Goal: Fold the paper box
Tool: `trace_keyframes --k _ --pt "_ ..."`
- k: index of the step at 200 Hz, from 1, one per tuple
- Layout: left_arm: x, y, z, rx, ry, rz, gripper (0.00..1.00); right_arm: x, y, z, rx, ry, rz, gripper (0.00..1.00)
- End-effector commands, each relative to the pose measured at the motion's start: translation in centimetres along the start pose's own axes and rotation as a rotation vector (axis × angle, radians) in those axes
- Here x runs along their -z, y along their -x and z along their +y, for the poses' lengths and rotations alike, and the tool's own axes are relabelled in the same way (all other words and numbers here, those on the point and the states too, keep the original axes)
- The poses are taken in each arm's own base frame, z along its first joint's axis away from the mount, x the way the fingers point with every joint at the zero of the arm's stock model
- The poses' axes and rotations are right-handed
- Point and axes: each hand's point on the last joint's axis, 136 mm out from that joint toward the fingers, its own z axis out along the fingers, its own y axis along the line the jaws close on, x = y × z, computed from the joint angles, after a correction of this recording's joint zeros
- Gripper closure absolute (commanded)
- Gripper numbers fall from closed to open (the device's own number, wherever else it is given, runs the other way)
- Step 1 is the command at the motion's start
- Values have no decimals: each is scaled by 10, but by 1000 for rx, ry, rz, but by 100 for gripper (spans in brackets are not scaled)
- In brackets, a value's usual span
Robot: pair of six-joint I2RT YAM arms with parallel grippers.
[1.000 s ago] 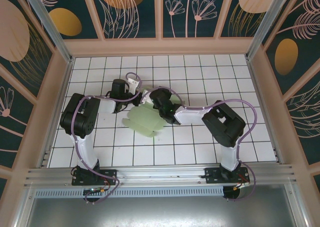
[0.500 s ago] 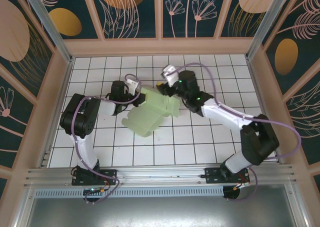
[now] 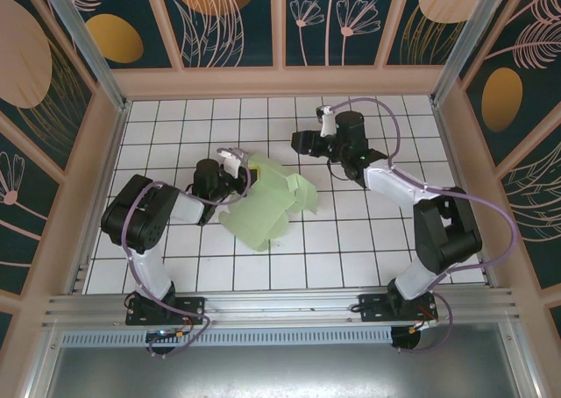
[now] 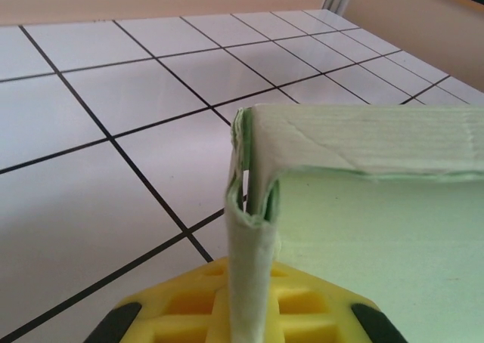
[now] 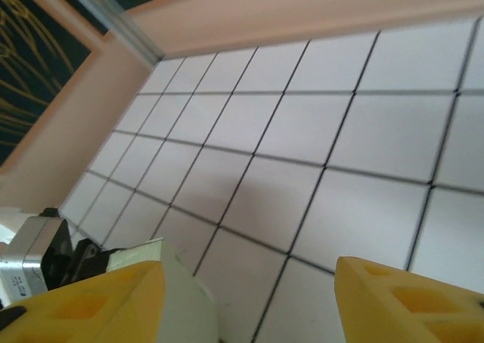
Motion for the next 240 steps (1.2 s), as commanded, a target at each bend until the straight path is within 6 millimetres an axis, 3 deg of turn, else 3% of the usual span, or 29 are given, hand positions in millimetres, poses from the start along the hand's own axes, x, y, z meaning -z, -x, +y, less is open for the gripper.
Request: trace_keyframes --k 1,33,86,104,149,240 --pt "11 25 -6 -92 29 -113 89 -10 1 29 -69 161 44 39" --pt "25 18 -11 -125 29 -166 95 -32 -19 34 -113 210 139 39" --pt "38 4 -9 -141 70 -177 93 -63 -47 57 -145 280 242 37" --pt "45 -5 -7 -153 90 -182 92 -75 -67 74 -139 313 288 37" --pt "52 -20 -6 -165 98 -207 91 -89 -98 87 -163 347 356 36" --pt "44 -38 -1 -146 103 -138 85 -103 -143 74 -189 303 458 44"
